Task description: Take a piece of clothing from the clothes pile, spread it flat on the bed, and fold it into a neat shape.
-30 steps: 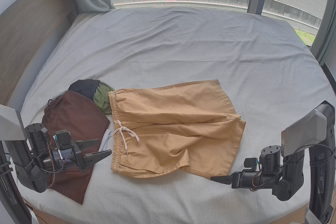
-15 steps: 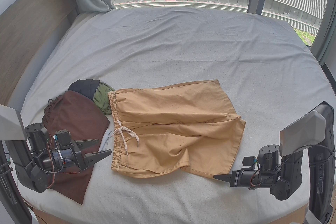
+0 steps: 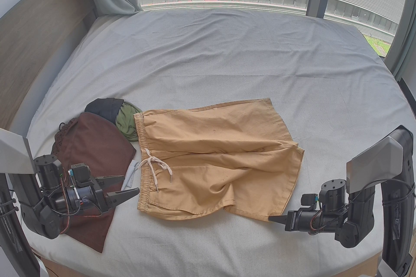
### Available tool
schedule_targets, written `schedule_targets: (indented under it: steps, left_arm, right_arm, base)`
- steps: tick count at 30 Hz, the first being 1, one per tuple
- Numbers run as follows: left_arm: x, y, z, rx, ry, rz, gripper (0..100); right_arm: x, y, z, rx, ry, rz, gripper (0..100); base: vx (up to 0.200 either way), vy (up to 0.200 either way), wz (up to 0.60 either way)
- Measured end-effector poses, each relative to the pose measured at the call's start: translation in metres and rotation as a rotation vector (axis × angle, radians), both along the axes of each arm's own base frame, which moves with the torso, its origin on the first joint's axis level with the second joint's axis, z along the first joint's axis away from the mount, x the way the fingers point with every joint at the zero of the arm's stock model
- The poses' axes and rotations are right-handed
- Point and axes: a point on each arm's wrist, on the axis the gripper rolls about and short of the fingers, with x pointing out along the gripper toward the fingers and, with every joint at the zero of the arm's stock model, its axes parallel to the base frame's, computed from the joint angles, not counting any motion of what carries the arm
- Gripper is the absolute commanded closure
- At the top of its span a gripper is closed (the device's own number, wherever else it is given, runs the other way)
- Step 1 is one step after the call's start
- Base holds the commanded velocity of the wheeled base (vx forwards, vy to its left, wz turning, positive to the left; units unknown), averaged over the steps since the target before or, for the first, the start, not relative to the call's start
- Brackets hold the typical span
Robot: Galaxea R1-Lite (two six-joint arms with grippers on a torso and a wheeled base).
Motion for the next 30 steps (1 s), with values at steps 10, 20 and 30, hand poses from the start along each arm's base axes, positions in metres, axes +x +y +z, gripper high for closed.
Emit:
schedule_targets:
  steps: [10, 20, 30]
  left_arm:
    - [0.002, 0.001, -0.015, -0.002, 0.057, 0.004, 0]
    - [0.005, 0.002, -0.03, -0.004, 0.11, 0.007, 0]
    - [0.008, 0.002, -0.055, 0.013, 0.17, 0.008, 0]
  right_arm:
    - [-0.001, -0.001, 0.001, -0.002, -0.001, -0.001, 100]
    - [-0.001, -0.001, 0.001, -0.004, -0.003, -0.001, 100]
    - [-0.001, -0.001, 0.001, -0.004, -0.003, -0.001, 100]
  base:
    - [0.0, 0.0, 0.0]
    - [0.0, 0.0, 0.0]
    - [0.0, 0.0, 0.0]
